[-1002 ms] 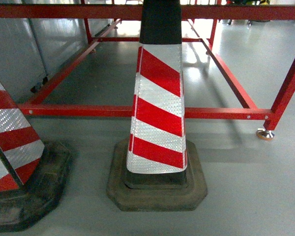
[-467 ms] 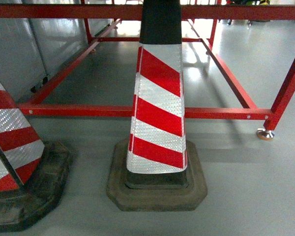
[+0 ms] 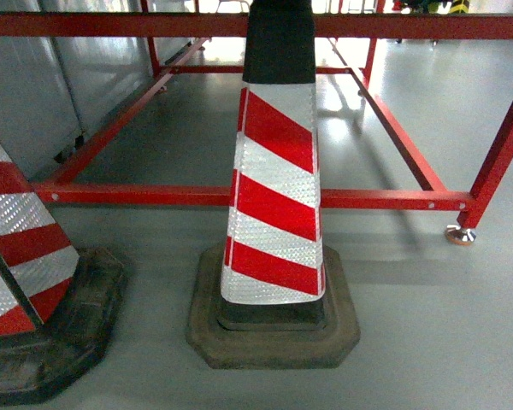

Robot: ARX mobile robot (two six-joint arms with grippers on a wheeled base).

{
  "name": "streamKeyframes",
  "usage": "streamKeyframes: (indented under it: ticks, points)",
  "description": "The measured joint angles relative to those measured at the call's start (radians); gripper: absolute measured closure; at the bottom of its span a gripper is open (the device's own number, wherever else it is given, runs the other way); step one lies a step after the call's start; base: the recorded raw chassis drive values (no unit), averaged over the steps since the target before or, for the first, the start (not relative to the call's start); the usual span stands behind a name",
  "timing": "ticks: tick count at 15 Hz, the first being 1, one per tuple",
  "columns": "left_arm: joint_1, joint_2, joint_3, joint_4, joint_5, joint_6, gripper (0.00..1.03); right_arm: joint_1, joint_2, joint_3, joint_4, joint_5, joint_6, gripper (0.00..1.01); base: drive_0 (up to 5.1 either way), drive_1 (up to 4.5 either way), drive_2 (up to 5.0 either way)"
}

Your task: Sort blue parts and orange caps into right shelf containers

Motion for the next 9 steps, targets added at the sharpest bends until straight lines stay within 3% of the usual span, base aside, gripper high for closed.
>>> streamKeyframes:
  ticks: [9]
  points:
    - [0.000, 0.000, 0.000, 0.003, 0.000, 0.000, 0.05, 0.000, 0.000, 0.000, 0.001, 0.000, 0.007, 0.03, 0.0, 0.00, 0.0]
